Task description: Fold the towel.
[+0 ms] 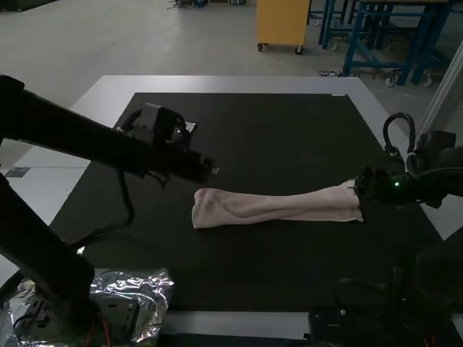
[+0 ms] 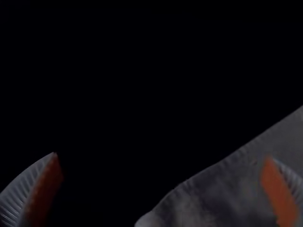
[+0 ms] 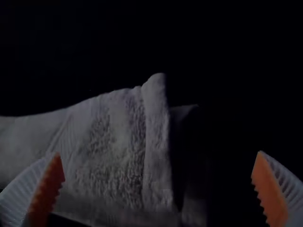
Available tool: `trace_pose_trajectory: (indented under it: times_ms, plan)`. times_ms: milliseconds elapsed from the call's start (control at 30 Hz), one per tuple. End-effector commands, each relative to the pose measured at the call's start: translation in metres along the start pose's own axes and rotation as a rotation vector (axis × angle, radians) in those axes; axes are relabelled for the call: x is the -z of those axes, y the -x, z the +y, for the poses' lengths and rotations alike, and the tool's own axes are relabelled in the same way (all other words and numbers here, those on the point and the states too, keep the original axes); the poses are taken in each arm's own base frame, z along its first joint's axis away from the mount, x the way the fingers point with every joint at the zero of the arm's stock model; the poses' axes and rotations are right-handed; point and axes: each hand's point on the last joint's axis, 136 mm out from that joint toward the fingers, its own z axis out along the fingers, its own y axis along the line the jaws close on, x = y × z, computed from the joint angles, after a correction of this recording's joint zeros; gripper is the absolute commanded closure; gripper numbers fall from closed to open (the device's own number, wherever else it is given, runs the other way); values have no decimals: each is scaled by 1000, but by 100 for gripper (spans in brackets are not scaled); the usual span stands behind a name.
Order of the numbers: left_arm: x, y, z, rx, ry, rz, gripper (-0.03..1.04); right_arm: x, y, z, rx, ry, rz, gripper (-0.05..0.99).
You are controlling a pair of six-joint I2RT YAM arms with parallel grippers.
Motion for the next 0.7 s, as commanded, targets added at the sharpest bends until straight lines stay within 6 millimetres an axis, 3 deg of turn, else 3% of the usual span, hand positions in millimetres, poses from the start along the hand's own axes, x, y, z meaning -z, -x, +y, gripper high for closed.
trace_pose_trajectory:
  times_ms: [0, 533, 667]
  plan:
    - [6, 21, 13, 18, 29, -48, 4, -8, -8, 5, -4, 11, 25, 3]
    - [12, 28, 20, 16, 46, -67, 4, -39, -16, 11, -2, 16, 59, 3]
    - [12, 27, 20, 9, 46, -66, 4, -47, -25, 11, -3, 15, 87, 12]
